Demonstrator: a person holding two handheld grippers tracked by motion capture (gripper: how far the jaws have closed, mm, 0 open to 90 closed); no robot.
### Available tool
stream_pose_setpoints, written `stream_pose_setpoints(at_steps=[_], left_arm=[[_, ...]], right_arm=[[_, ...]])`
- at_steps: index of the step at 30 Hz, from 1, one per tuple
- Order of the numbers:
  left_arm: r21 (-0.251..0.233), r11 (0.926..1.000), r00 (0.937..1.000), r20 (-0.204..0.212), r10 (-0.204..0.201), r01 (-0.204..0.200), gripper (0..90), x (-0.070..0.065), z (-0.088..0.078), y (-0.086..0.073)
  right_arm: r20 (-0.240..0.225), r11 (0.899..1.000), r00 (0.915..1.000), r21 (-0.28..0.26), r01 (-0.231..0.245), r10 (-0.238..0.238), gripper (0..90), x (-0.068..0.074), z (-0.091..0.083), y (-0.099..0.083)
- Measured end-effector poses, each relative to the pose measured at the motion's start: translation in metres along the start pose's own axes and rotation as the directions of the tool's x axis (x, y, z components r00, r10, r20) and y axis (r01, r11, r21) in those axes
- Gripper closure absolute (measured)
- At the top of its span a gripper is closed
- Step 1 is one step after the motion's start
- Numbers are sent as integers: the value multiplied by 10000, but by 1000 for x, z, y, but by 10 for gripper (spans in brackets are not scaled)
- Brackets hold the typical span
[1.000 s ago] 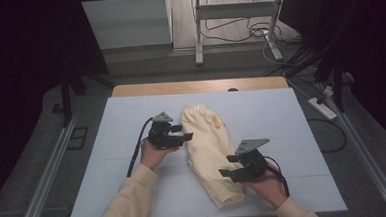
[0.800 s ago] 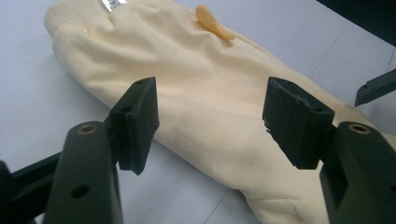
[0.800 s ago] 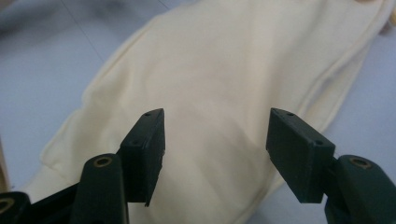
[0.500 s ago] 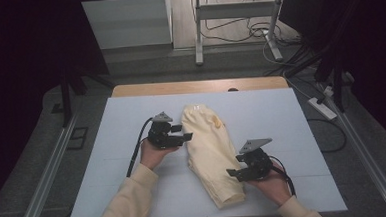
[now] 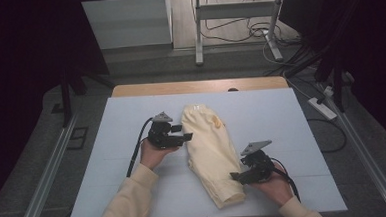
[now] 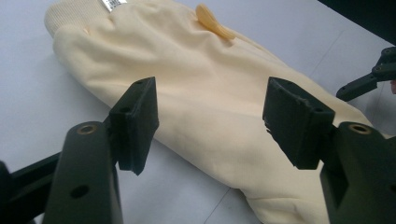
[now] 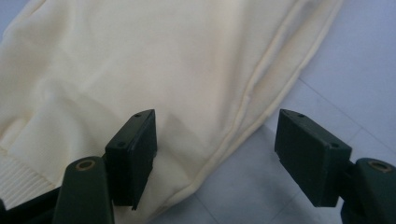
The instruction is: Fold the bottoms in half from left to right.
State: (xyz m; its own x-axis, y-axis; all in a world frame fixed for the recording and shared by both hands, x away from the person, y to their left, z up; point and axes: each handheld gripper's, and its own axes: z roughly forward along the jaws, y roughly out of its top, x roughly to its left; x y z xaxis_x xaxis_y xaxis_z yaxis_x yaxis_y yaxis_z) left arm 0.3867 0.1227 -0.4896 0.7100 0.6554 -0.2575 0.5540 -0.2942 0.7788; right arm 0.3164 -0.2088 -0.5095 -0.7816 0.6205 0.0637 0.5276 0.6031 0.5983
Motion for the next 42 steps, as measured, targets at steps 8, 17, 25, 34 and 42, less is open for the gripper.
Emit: stream_pose_setpoints(at_steps=[8,17,25,34,42], left_arm=[[-26,10000,10000,6,22,-22,358,-1,-1,0],[-48,10000,10000,-30,35,-35,357,-2,-2,1],[-91,10000,10000,-36,16,-16,357,-1,-2,1],[-91,10000,10000,-25,1,-1,357,-1,-2,1],[-110,9999,10000,-27,-35,35,355,0,-2,1]], right_arm=[[-246,9992,9990,102,-374,376,294,0,1,-6],[-1076,9996,9939,213,-206,228,605,6,0,-6],[-1509,9997,9882,136,-224,242,739,9,2,-6],[-1717,9998,9850,-69,-210,195,775,12,3,-6],[-1947,9998,9808,-178,-124,87,773,23,8,-4]])
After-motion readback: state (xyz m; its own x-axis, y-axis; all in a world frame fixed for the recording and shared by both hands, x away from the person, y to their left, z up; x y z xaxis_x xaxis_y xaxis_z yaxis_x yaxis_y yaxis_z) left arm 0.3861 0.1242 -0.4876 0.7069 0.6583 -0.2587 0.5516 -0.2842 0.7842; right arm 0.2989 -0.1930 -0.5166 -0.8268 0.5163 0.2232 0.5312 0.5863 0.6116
